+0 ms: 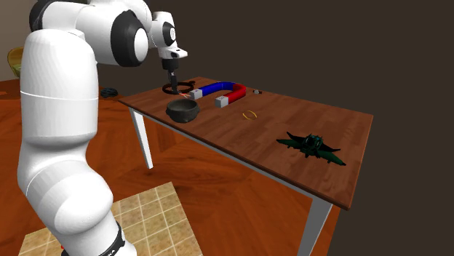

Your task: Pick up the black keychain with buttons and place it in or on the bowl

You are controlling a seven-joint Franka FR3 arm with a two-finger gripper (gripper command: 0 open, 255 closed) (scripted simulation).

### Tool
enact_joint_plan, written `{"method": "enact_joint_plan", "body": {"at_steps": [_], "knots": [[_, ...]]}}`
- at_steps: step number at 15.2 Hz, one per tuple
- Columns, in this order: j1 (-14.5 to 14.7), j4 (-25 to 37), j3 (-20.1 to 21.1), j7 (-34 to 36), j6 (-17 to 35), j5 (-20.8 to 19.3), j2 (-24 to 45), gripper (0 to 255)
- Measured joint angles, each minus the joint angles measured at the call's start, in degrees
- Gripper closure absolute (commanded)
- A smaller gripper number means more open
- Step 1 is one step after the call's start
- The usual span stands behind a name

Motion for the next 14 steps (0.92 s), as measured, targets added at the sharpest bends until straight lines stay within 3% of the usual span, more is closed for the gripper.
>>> {"method": "enact_joint_plan", "body": {"at_steps": [7, 14], "knots": [[-0.3, -4.7, -0.3, 0.5, 5.1, -0.5, 0.5, 255], [-0.3, -5.1, -0.4, 0.6, 5.8, -0.7, 0.8, 255]]}}
